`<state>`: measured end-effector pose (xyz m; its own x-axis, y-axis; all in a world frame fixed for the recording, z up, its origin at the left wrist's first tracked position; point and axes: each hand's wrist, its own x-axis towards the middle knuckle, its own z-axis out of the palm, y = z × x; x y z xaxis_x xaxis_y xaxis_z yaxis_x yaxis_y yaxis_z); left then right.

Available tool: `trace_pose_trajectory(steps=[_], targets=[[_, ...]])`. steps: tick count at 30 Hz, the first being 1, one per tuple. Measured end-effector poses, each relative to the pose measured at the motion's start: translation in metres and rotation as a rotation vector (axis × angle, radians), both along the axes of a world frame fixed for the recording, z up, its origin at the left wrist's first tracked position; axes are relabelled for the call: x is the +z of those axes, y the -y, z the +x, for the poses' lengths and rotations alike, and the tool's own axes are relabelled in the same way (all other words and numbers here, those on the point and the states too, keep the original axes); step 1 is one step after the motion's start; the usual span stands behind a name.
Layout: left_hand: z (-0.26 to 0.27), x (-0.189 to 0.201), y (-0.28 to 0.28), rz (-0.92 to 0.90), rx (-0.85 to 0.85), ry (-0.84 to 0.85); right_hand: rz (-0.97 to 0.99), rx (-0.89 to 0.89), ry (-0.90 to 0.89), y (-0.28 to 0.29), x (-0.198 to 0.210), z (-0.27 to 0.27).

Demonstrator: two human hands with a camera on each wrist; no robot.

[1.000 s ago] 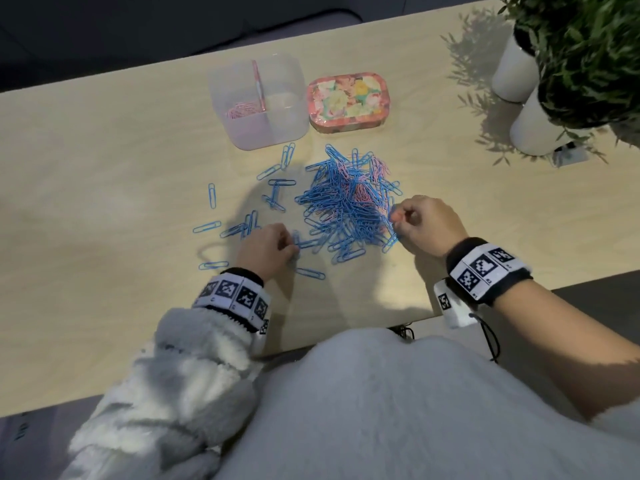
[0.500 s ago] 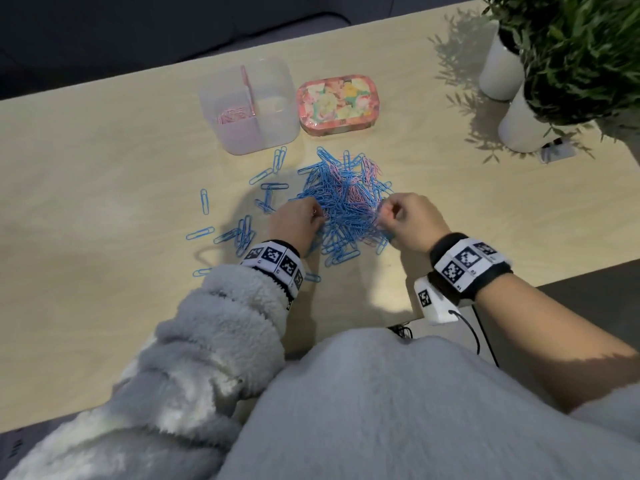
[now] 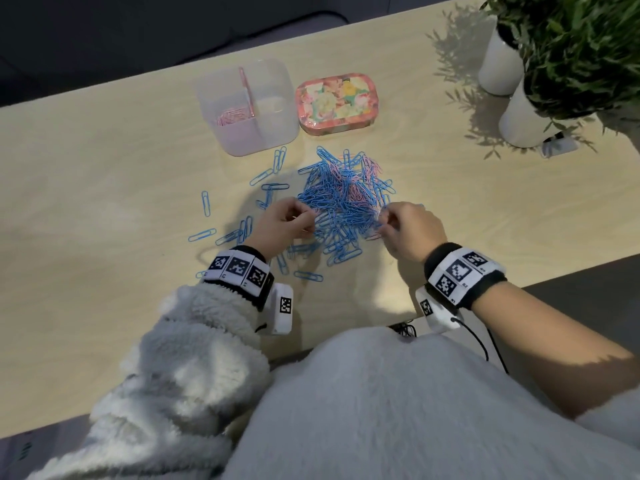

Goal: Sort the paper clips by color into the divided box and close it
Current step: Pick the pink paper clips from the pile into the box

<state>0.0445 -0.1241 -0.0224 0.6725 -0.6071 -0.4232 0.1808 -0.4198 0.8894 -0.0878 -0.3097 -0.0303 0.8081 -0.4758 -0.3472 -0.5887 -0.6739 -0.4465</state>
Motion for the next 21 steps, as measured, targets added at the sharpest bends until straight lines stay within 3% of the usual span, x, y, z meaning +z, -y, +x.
trace_pose_trajectory(steps=[4,7,12,14,18,21], targets=[[-0.007,-0.004,0.01,-0.083,-0.021,-0.077,0.044,-0.163,0.055,0.019,0.008,-0.005],[-0.016,-0.002,0.019,-0.096,-0.05,-0.169,-0.073,-0.214,0.054,0.03,0.013,-0.013],[-0.023,-0.005,0.038,0.001,0.0,-0.384,-0.081,0.06,0.052,0.011,0.011,-0.015],[-0.027,-0.006,0.043,0.066,-0.048,-0.302,-0.056,0.105,-0.012,0.003,0.004,-0.014],[-0.039,-0.011,0.045,0.169,-0.298,0.208,0.053,0.02,0.012,0.006,-0.004,-0.018],[-0.045,-0.01,0.05,0.189,-0.378,0.338,0.027,-0.156,0.079,0.023,0.002,-0.026]])
